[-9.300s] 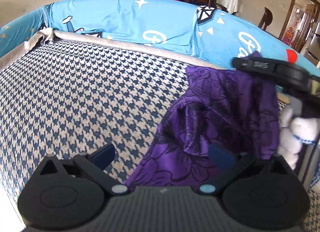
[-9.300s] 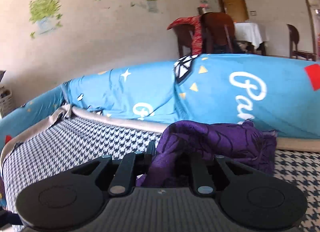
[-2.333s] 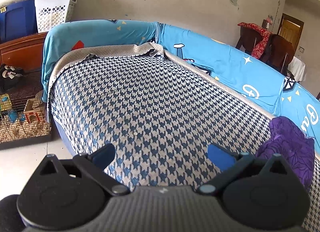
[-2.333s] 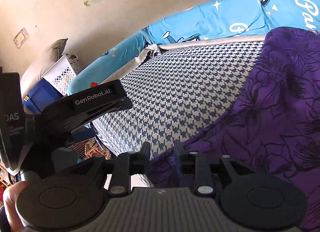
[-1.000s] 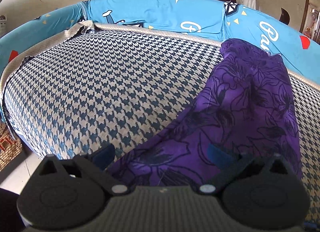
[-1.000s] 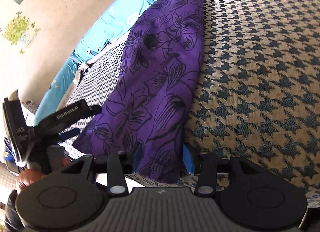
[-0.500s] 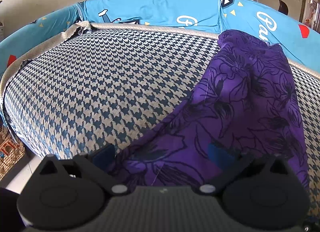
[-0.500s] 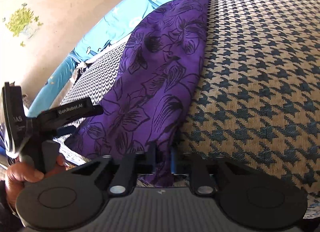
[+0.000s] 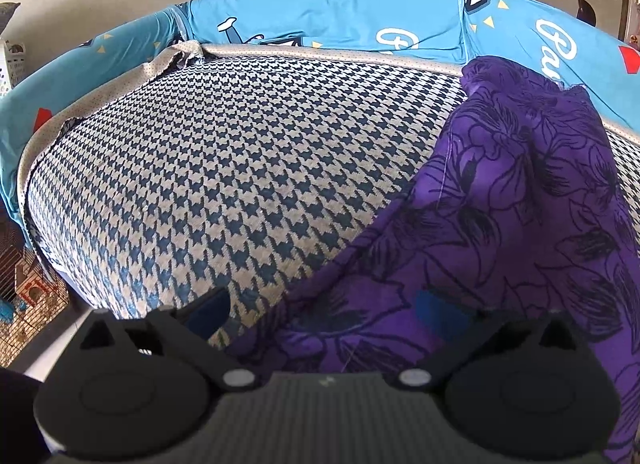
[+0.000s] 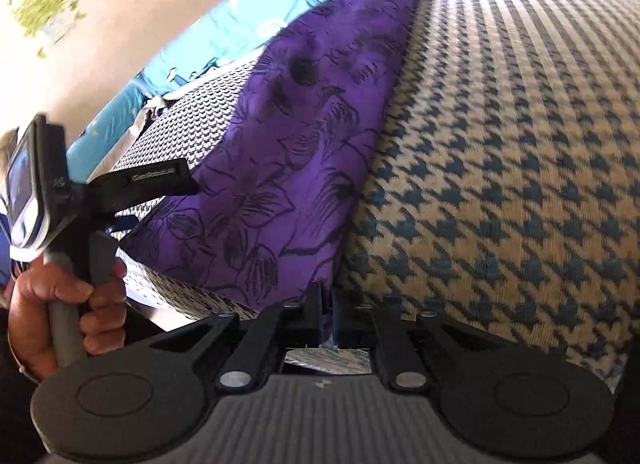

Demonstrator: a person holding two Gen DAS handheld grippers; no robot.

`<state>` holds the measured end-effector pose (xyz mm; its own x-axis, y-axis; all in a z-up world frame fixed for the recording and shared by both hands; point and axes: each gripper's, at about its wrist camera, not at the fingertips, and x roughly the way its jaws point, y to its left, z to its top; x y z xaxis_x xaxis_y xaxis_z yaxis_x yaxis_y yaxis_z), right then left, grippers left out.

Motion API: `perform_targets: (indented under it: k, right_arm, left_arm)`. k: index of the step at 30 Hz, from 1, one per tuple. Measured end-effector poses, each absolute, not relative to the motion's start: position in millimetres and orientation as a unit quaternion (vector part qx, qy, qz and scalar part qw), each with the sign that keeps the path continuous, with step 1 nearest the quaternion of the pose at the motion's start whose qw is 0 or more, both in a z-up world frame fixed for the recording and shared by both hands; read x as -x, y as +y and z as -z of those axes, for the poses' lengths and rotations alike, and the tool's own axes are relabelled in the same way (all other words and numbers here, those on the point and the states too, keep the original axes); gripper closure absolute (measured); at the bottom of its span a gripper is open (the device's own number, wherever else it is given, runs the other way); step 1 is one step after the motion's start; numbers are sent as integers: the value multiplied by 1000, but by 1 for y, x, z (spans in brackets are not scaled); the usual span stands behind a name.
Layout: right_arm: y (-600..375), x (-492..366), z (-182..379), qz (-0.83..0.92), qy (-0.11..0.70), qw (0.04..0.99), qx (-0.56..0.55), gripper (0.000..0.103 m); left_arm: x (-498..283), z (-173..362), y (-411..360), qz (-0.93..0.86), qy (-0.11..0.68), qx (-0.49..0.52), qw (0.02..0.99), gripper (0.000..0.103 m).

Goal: Fold clothes

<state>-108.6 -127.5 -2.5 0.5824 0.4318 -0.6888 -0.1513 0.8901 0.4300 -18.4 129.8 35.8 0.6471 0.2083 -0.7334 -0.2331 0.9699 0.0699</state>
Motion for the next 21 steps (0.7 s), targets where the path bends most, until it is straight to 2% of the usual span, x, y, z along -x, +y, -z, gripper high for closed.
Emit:
perform_targets:
  k: [9,13,21]
  right_arm:
    - [-129,124,-16,-163,373,903,-139,90]
    - [-132,121,-17,-159,371,903,-149,84]
    - [-131,120,-14,-163,375,900,-150,80]
  left_arm:
    - [9,-42,123,-107,380,28,918,0]
    - [-2,-42,114,-96,374,31,922,0]
    - [-20,-40,100,-83,371,36,924,0]
